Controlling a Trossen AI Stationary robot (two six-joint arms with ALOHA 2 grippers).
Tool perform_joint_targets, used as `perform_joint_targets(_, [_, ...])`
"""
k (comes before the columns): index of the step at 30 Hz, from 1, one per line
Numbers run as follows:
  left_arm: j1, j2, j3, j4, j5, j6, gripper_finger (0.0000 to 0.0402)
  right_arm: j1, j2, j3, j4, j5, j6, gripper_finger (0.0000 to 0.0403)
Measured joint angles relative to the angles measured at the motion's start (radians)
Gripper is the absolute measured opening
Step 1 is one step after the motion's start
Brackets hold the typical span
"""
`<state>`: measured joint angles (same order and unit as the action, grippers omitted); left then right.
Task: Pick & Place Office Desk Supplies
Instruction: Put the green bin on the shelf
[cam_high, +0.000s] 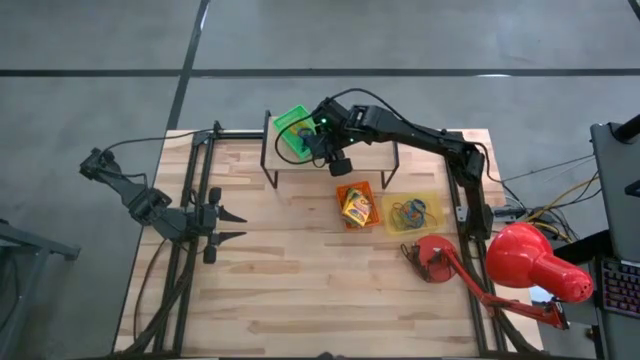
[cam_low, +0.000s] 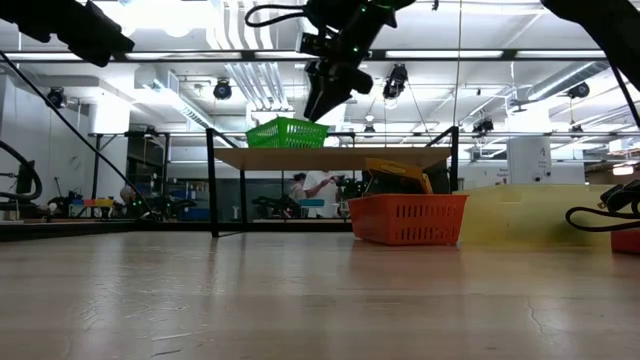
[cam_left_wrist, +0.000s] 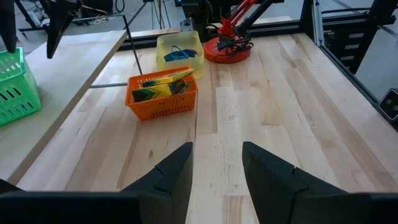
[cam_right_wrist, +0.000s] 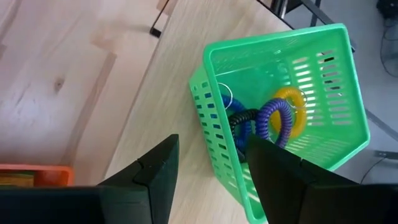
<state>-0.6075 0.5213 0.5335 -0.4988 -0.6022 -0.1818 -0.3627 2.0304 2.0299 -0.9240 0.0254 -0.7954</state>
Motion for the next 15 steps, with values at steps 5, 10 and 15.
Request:
perform_joint_targets(5, [0.000, 0.000, 0.000, 0.000, 0.000, 0.000, 0.0141, -0.008, 0.000, -0.026, 0.036, 0.000, -0.005, 0.0182])
perform_joint_targets(10, [0.000, 0.000, 0.000, 0.000, 0.000, 0.000, 0.0141, -0.011, 0.000, -0.058, 0.049, 0.000, -0.041, 0.0180])
perform_joint_targets(15, [0.000, 0.000, 0.000, 0.000, 0.000, 0.000, 0.0141, -0.011, 0.000, -0.066, 0.054, 0.000, -0.043, 0.0164])
